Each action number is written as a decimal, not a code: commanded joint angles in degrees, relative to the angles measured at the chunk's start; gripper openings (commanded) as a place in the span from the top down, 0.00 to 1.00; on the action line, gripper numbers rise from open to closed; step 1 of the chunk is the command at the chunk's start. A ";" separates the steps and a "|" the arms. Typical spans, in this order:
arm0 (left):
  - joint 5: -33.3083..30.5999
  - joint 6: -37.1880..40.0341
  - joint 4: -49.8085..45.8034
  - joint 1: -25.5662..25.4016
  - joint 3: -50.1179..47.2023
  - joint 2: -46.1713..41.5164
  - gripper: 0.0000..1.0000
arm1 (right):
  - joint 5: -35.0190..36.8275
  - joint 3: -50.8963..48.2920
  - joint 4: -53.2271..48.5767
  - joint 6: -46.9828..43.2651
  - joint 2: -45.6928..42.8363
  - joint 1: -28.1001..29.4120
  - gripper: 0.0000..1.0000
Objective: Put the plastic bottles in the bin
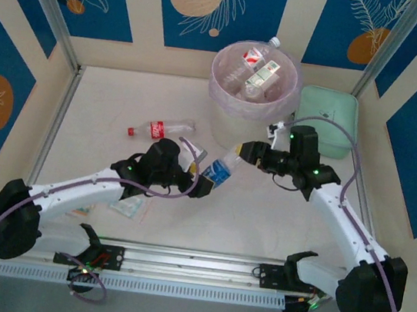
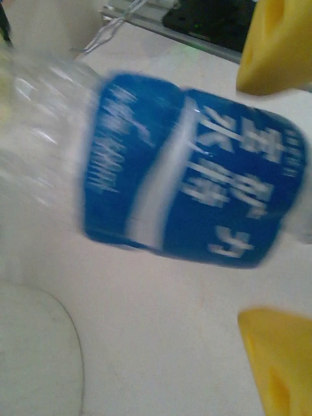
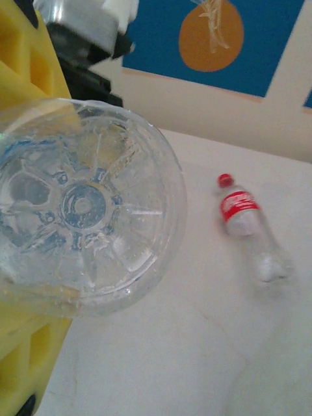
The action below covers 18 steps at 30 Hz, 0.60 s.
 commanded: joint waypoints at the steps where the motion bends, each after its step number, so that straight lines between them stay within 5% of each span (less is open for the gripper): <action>1: -3.67 -0.42 -1.14 -0.23 0.32 -3.19 0.01 | 2.34 10.94 -8.80 -7.21 -4.75 -3.24 0.52; 9: -10.96 -2.26 -4.98 0.19 -3.08 -9.72 0.01 | 14.21 36.63 -16.20 -20.44 -3.35 -14.83 0.63; 12: -13.19 -4.71 -5.75 0.45 -4.27 -10.89 0.00 | 21.03 41.12 -10.35 -22.41 1.52 -16.50 0.68; 18: -15.52 -6.52 -10.29 0.55 -4.51 -13.30 0.01 | 22.19 51.99 -6.38 -21.86 17.75 -17.68 0.71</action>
